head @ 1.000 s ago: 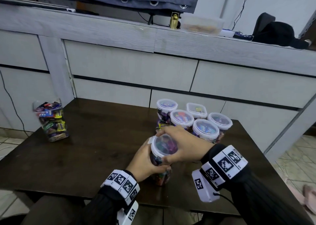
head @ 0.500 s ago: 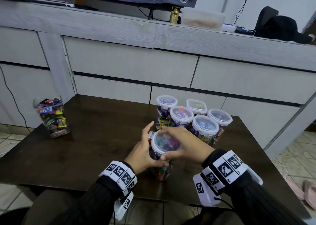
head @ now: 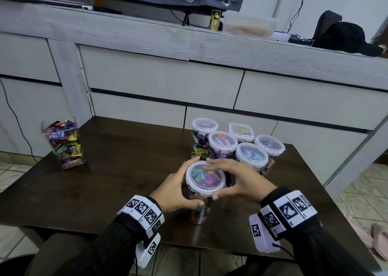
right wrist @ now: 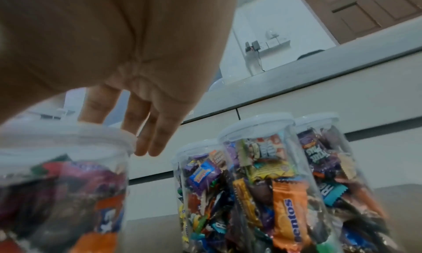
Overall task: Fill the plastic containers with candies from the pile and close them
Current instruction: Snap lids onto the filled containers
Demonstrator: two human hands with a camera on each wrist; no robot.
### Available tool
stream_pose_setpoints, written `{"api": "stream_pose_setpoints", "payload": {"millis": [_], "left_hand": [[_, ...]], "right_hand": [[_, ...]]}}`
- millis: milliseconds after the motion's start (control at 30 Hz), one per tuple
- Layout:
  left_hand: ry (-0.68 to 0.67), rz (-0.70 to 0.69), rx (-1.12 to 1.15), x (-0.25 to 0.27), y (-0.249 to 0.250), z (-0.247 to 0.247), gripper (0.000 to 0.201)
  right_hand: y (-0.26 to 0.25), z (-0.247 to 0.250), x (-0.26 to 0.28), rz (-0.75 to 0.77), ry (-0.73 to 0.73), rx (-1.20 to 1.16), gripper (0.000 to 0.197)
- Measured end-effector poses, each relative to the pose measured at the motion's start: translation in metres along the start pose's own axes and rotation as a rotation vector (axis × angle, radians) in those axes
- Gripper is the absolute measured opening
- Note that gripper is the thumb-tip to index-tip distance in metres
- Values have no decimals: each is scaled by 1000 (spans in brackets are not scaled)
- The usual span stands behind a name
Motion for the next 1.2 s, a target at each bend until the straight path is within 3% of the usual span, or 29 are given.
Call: {"api": "stream_pose_setpoints", "payload": {"millis": [133,267,533,667,767,1000,1133,1200], "left_hand": [[45,27,77,1,-2,-7,112],[103,-26,68,2,2,-6,98],[40,21,86,-4,-4,4,108],[38,26,61,-2,-9,8,92],[61,36,14,-1,-13,1,93],[98,29,31,-3,-16,-1,92],[38,33,28,-3,-19,-11,99],[-10,69,-71,-6,-24,-9,99]], "right_hand": [[-1,-2,-1,12,69,28,69],[-2,-3,0,28,91,18,68],[11,-3,7,-4,-41,40,73],[10,-6,8,-46,39,63,67],[5,-9,9,-72,138,52,59],[-12,-5,12,-59,216,281,65],[-32,-19,8,90,112,505,75],[-33,-23,4,82,100,560,74]]}}
Point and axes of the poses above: each hand's wrist, its own x-axis away from the middle knuckle, its own z-axis out of the back of the hand, y = z × x, the point moved 9 cm from there along -x, towards the middle knuckle, and after that the axes turned 11 degrees about x, right-handed, at the moved point
